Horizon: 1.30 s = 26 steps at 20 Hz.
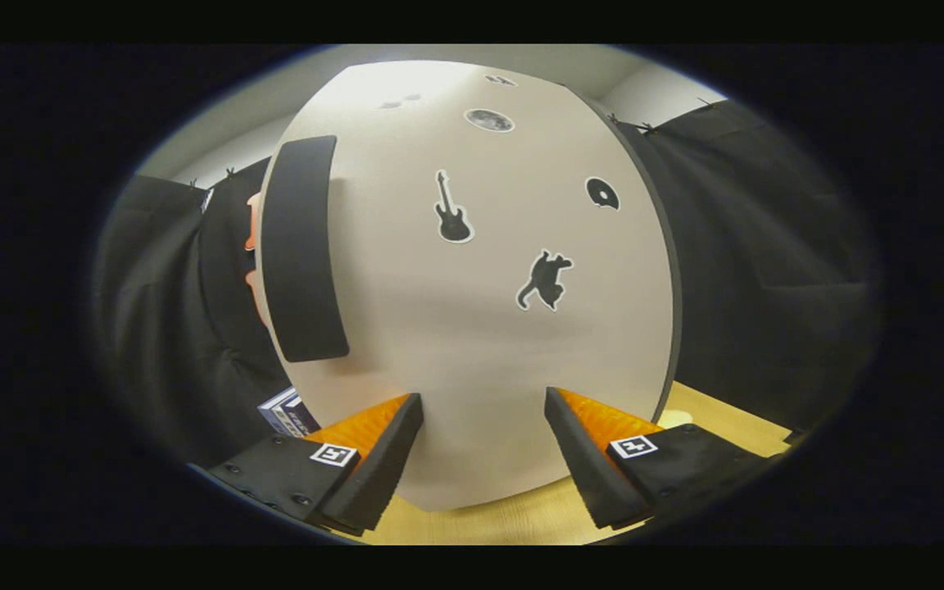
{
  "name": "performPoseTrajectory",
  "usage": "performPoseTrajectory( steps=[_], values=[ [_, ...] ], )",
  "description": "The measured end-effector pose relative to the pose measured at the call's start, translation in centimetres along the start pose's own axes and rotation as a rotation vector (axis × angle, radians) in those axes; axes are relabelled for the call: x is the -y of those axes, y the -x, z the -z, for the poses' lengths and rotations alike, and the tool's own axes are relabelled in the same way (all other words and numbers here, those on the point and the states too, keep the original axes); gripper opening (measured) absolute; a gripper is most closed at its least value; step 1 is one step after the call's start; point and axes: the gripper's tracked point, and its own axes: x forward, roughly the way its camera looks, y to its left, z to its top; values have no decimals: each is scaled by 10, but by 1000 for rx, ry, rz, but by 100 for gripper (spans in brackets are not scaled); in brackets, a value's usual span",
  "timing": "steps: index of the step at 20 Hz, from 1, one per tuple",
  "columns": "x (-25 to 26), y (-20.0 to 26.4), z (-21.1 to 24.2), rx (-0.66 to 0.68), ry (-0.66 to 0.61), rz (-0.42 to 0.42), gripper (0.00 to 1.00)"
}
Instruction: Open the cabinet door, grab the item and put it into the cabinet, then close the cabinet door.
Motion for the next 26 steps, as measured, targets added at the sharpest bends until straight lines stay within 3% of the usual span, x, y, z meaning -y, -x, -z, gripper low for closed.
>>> performPoseTrajectory(
  steps=[9, 18, 26],
  values=[
    [-9, 7, -1, -41, 53, 19, 97],
    [39, 126, -86, 39, 49, 104, 96],
    [68, 208, -136, 127, 59, 170, 96]
  ],
)
